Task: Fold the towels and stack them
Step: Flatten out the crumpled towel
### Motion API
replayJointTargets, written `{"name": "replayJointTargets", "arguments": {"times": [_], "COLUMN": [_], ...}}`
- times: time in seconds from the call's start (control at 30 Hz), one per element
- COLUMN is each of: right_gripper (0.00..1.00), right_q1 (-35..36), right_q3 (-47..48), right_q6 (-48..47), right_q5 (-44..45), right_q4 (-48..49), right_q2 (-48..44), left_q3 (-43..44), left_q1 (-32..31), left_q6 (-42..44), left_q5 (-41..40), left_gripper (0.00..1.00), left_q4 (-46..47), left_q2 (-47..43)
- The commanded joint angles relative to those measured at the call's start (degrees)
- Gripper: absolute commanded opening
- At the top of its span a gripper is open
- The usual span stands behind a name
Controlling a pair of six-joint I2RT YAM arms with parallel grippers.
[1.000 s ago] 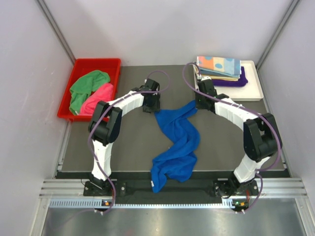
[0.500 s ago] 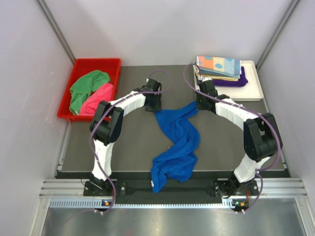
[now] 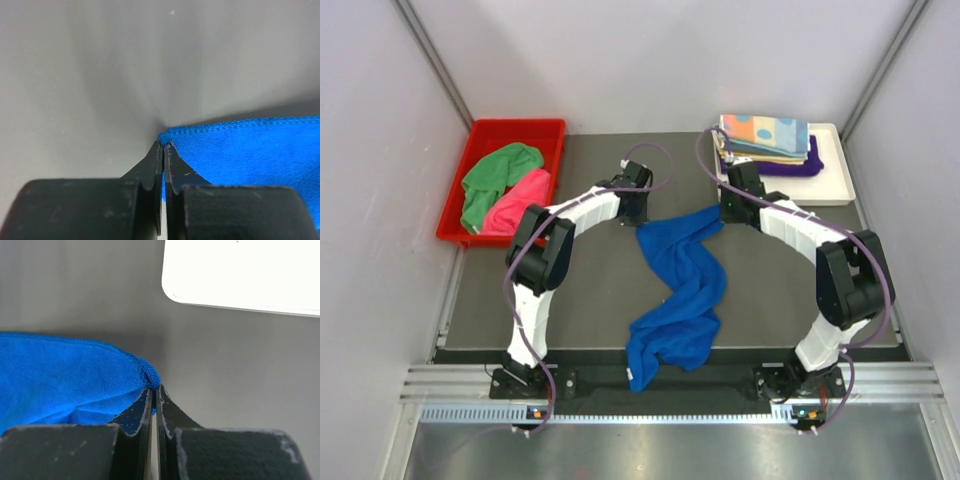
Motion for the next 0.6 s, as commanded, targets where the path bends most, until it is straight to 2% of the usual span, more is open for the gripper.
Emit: {"name": "replayJointTargets", "arguments": {"times": [0.0, 0.2, 0.33, 0.57], "right_gripper": [0.00, 0.00, 0.00, 0.00], "right_q1": [-0.7, 1.4, 4.2, 9.5], "right_q3": [0.1, 0.6, 5.2, 13.6], "right_q6": [0.6, -0.7, -2.5, -5.1], "right_q5": [-1.9, -1.7, 0.4, 1.7], "right_q4": [1.9, -0.4, -4.5, -10.7], "right_q2": [-4.7, -13.9, -21.2, -34.7], "left_q3": [-0.9, -2.1, 0.7, 4.2], "left_q1": [-0.2, -1.6, -4.4, -7.8], "left_q6": [0.5, -0.1, 1.9, 5.9], "left_q5": [-5.0, -10.3, -13.2, -9.9], "left_gripper": [0.00, 0.00, 0.00, 0.00], "left_q4": [-4.0, -5.7, -8.7, -9.0], "left_q2": [-4.0, -21.3, -34.7, -53.0]}}
